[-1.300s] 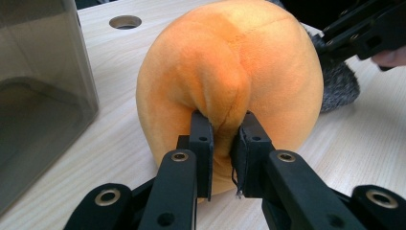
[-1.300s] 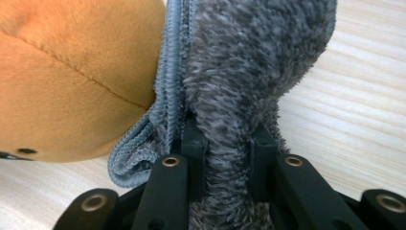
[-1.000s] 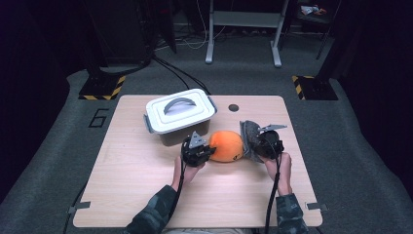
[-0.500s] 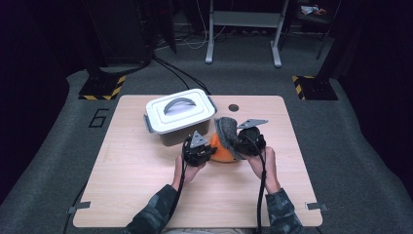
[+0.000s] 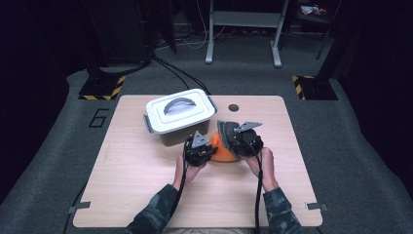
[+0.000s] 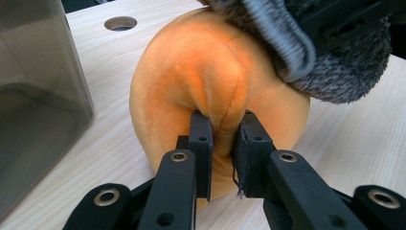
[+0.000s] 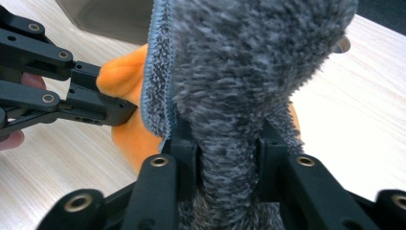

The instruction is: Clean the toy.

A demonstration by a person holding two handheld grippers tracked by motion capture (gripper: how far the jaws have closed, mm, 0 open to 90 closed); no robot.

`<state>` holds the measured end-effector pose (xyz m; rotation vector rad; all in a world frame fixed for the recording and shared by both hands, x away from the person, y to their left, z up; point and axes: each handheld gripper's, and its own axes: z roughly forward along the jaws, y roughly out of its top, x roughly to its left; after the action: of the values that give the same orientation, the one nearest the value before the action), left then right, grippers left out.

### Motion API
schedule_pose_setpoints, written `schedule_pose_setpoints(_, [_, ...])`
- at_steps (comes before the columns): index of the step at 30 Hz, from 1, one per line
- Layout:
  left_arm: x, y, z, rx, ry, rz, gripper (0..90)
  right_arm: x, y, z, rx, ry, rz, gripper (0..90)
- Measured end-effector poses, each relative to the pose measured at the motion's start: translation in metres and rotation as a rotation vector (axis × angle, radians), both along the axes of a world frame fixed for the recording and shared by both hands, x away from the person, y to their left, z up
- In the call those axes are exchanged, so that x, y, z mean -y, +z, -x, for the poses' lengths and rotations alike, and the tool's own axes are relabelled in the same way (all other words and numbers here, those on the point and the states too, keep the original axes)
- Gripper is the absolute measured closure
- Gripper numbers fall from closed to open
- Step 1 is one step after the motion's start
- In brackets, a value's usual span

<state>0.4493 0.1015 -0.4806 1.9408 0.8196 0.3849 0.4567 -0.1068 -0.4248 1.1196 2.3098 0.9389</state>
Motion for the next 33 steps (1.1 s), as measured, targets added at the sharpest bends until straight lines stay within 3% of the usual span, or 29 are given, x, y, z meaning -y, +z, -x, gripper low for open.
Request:
schedule_pose_setpoints(4, [-0.001,0.001,-0.001,-0.001,-0.005,-0.006,78.8,0.010,0.001,0.001,-0.007,-0.035,-0.026,70.6])
schedule_pose_setpoints(10, [-0.004,-0.001,-0.003,-0.012,-0.005,0.013,78.9,0.033,-0.007,-0.002,-0.011,-0.112,-0.018,72.2])
schedule_pose_setpoints(19, [-0.004,-0.001,-0.003,-0.014,-0.001,0.010,78.9,0.061,-0.044,-0.013,-0.122,-0.205,-0.015,72.4])
schedule_pose_setpoints(22, [-0.006,0.000,-0.003,-0.021,-0.002,0.006,78.8,0.065,-0.058,-0.019,-0.172,-0.218,-0.016,72.4])
schedule_pose_setpoints(25, [-0.008,0.000,-0.004,-0.027,-0.006,0.010,78.8,0.067,-0.065,-0.021,-0.183,-0.216,-0.029,72.4])
schedule_pose_setpoints(32, [-0.009,-0.001,-0.004,-0.020,-0.009,0.012,78.8,0.073,-0.039,-0.009,-0.102,-0.224,-0.041,72.6])
schedule_pose_setpoints(33, [-0.008,-0.001,-0.004,-0.020,-0.009,0.012,78.8,0.071,-0.021,-0.001,-0.061,-0.207,-0.066,72.5])
